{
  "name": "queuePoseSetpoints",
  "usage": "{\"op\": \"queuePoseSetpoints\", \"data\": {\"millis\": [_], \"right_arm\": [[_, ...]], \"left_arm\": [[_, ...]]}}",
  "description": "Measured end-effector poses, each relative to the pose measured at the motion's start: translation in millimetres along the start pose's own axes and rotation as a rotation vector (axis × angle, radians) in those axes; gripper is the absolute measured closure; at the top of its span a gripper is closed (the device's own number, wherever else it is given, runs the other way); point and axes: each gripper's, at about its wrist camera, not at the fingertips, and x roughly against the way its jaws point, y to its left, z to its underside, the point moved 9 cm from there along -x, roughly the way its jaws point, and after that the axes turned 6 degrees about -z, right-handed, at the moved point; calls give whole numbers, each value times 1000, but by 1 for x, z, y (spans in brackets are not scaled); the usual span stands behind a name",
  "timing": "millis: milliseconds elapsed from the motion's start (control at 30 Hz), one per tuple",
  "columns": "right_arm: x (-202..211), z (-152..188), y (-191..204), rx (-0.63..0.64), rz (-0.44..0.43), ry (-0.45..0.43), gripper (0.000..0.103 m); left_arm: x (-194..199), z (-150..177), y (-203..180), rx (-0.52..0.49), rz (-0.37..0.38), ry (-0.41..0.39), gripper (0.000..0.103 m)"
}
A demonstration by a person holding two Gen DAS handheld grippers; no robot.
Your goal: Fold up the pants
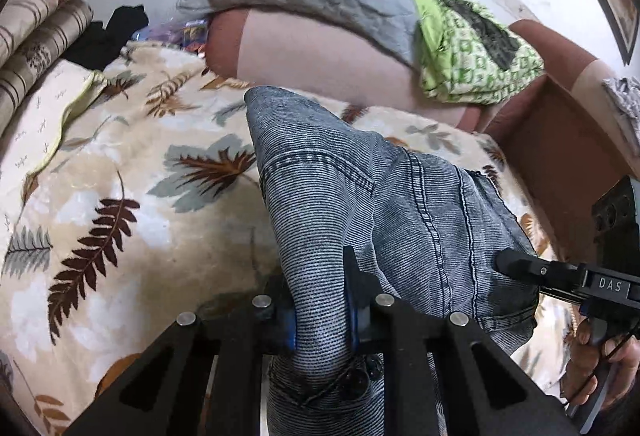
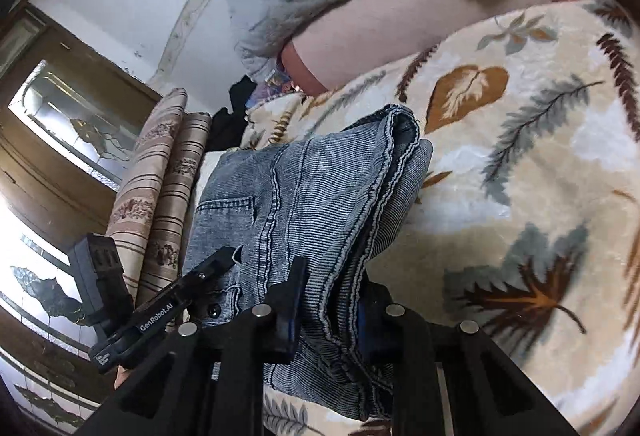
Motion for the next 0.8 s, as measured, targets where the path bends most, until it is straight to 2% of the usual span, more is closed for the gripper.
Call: {"op": "queuePoseSetpoints", "data": {"millis": [100,200,233,267,300,333,367,433,533,633,667,733,800], "right_arm": [[-22,4,-14,-34,15,18,80],[-41,16,-35,-75,56,53,76],[-48,24,-47,-102,88,86,76],[-53,31,-58,-119,124,115,72],[-59,40,-73,-132,188,151,60],[-61,46,-82,-143,223,170,51],[-58,49,-87,-150,250,168,38],[-45,44,-82,-103,307,123,36],[-28,38,-59,-4,338,58,36],[-18,45,-29,105,341,5,30],[-19,49,-24,139,353,-3,25],[-31,66,-26,206,398,22,21],[-51,88,-50,223,498,135,21]], "left_arm": [[-24,14,9,8,-2,44,83],[-48,38,15,0,-39,113,75],[-57,48,18,-7,-65,151,62],[-63,58,23,-10,-107,185,43],[-62,60,29,10,-143,172,35],[-58,59,33,28,-166,163,21],[-52,58,39,49,-195,159,17],[-41,58,44,67,-233,154,17],[-23,61,44,32,-292,129,17],[-10,70,45,27,-316,118,17],[-8,75,45,30,-324,121,17],[-13,85,45,22,-354,134,14],[-19,91,45,3,-379,158,12]]}}
